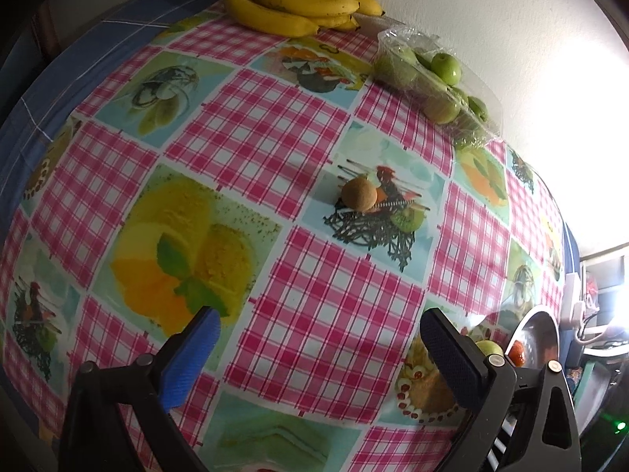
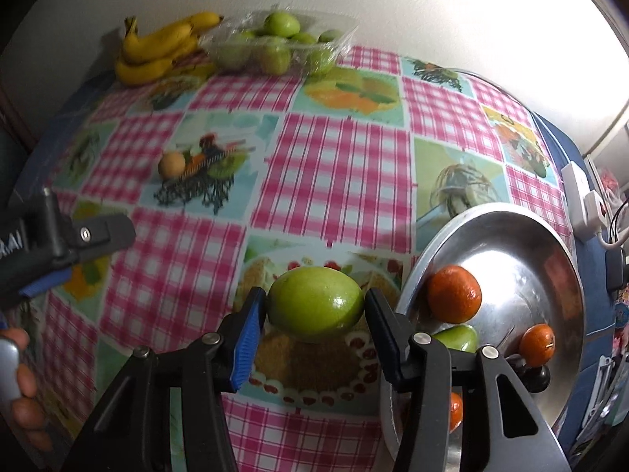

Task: Organize fruits
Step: 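Close the right tool on the green fruit while the left tool reaches a brown round fruit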

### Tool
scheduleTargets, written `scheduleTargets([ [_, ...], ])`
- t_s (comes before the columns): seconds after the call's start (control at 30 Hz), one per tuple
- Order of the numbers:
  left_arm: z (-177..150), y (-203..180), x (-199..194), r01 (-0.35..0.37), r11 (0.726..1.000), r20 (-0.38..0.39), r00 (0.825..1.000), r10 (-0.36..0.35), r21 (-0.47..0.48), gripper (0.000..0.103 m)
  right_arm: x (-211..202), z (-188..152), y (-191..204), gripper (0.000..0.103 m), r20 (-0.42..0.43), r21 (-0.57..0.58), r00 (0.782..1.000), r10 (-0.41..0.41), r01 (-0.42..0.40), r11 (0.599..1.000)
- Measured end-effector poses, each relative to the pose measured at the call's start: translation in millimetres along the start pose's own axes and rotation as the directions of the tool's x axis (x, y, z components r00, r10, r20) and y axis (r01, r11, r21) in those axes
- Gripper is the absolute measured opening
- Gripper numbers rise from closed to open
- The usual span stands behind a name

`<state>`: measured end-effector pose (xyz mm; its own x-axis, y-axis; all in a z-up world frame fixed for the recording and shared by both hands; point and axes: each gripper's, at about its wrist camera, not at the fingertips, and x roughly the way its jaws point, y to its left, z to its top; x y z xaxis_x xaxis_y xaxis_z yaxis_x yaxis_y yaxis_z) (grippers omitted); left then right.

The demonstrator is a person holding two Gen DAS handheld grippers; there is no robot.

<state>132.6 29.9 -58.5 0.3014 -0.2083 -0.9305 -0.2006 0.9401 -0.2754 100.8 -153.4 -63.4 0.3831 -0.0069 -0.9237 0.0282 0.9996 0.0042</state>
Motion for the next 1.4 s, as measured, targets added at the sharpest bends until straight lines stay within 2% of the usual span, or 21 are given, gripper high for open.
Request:
scheduleTargets([
  [0.13, 7, 0, 4, 0.021, 1.000, -0.006, 1.000, -0.021, -0.008, 0.102, -2, 10, -1, 0.054, 0.014, 0.018, 1.000, 0.019, -0.020, 1.000],
  [0.2, 12, 0, 7, 0.010, 1.000, -0.005, 1.000, -0.010, -0.003, 0.102, -3, 16, 0, 0.054, 0.021, 0.019, 1.000, 0.018, -0.018, 1.000],
  [0.3, 24, -5, 8, 0.012, 0.999, 0.005, 1.000, -0.012, 0.038, 0.100, -6, 21, 4, 0.054, 0.035, 0.021, 0.999, 0.025, -0.025, 0.999],
  [0.5, 53, -20, 14, -0.012, 0.993, 0.030, 1.000, 0.008, 0.117, 0.087, -7, 37, 5, 0.054, 0.064, 0.017, 0.998, 0.024, -0.026, 1.000],
  [0.6, 65, -28, 22, -0.003, 0.987, 0.013, 1.000, 0.001, 0.160, 0.076, -4, 45, -1, 0.054, 0.069, 0.039, 0.997, 0.038, -0.040, 0.998],
  [0.73, 71, -35, 35, -0.008, 0.979, -0.003, 1.000, 0.009, 0.202, 0.062, 3, 54, -9, 0.054, 0.070, 0.060, 0.996, 0.045, -0.050, 0.997],
  [0.9, 76, -40, 45, -0.021, 0.973, -0.012, 1.000, 0.025, 0.230, 0.050, 12, 61, -16, 0.054, 0.068, 0.085, 0.996, 0.053, -0.058, 0.995],
  [1.13, 83, -49, 59, -0.046, 0.966, -0.023, 0.998, 0.054, 0.256, 0.048, 20, 66, -25, 0.054, 0.054, 0.114, 0.998, 0.043, -0.049, 0.992],
  [1.4, 81, -60, 73, -0.073, 0.957, -0.041, 0.995, 0.088, 0.281, 0.040, 21, 66, -23, 0.054, 0.046, 0.108, 0.998, 0.047, -0.051, 0.993],
])
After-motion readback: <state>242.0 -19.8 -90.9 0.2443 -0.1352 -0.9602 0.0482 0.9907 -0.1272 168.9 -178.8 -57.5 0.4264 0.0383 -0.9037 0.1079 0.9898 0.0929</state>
